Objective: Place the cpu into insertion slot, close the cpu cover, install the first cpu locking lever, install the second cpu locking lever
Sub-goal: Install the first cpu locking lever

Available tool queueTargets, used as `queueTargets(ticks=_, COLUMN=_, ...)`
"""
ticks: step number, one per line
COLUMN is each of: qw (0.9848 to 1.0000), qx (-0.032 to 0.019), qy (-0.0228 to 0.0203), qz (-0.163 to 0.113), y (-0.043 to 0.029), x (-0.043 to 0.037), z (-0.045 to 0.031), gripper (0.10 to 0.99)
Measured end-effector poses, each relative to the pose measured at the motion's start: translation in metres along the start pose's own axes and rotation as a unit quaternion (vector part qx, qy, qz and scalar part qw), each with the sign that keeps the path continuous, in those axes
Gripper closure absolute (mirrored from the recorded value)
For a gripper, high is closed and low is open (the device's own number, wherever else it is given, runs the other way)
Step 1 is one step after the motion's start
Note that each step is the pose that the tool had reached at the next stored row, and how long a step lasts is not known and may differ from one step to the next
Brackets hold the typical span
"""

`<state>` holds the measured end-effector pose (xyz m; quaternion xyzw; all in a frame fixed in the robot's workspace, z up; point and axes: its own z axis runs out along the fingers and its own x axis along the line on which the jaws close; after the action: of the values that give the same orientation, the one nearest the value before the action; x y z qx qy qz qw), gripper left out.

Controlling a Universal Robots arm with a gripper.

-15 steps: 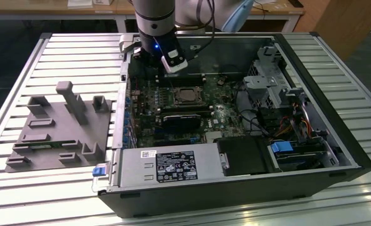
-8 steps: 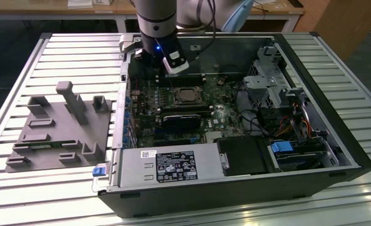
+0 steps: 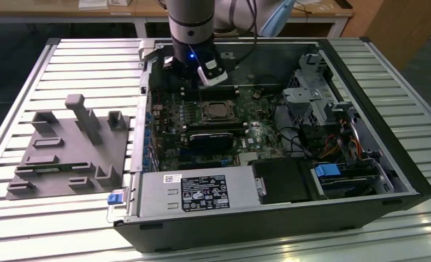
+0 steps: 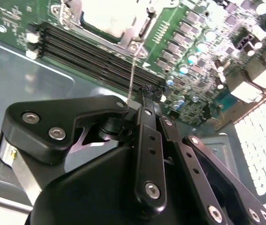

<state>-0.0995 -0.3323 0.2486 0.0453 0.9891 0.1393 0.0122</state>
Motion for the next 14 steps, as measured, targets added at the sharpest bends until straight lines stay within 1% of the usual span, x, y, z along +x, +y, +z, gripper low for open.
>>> queueTargets(ticks=11, qw=1.0, qx=0.0001, qy=0.0, qz=0.0, y=0.0015, x=-0.0199, z=0.0017, gripper=0.984)
queueTargets(ticks=12, qw=1.0, qx=0.0001, qy=0.0001, qz=0.0, y=0.0016, x=-0.0214, z=0.0017, gripper=0.984)
queueTargets(ticks=14, qw=1.0, qx=0.0001, qy=0.0001, qz=0.0, y=0.0016, x=-0.0218, z=0.0017, gripper=0.984)
